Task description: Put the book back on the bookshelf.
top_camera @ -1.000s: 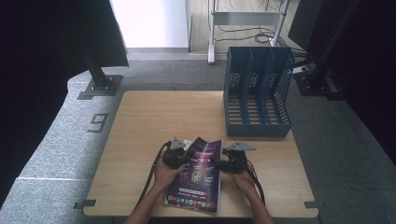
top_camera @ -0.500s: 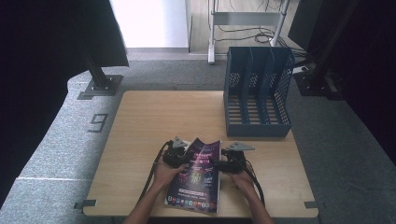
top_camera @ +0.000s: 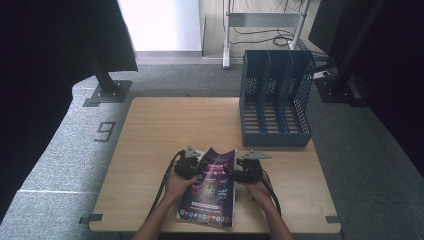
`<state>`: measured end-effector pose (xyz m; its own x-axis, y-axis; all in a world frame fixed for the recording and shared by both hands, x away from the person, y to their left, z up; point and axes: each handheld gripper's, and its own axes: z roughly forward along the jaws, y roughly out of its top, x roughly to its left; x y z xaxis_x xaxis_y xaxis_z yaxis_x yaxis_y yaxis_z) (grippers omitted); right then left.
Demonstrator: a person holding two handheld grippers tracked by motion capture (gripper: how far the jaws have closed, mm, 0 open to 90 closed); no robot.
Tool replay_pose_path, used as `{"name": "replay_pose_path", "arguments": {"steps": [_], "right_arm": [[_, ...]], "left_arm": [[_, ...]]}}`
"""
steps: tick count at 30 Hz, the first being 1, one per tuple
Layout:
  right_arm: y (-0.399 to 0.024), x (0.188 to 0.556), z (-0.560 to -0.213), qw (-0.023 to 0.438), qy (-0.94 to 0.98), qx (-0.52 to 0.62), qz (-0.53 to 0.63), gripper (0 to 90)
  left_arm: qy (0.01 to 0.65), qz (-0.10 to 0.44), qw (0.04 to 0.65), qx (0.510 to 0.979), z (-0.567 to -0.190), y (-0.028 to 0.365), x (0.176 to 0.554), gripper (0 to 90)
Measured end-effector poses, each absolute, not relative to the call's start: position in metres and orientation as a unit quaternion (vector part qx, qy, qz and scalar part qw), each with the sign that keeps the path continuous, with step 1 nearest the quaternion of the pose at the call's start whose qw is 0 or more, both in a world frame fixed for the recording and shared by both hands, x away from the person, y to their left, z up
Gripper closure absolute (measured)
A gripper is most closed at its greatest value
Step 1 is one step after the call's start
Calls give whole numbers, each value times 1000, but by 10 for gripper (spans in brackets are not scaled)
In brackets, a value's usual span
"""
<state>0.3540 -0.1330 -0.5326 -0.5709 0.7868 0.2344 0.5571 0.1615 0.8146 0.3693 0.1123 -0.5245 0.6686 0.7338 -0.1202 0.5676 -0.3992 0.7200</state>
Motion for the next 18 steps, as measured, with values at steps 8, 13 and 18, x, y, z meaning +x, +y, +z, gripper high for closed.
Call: {"name": "replay_pose_path", "arguments": {"steps": [8, 13, 18], "right_arm": [[-128, 366, -533, 119, 759, 450, 456, 373], [-127, 374, -534, 109, 762, 456, 447, 390], [-125, 377, -536, 109, 765, 459, 438, 438]], "left_arm": [[392, 110, 382, 830, -525, 112, 369, 813], [393, 108, 383, 829, -525, 112, 369, 813], [395, 110, 385, 827, -526, 112, 369, 813]]}}
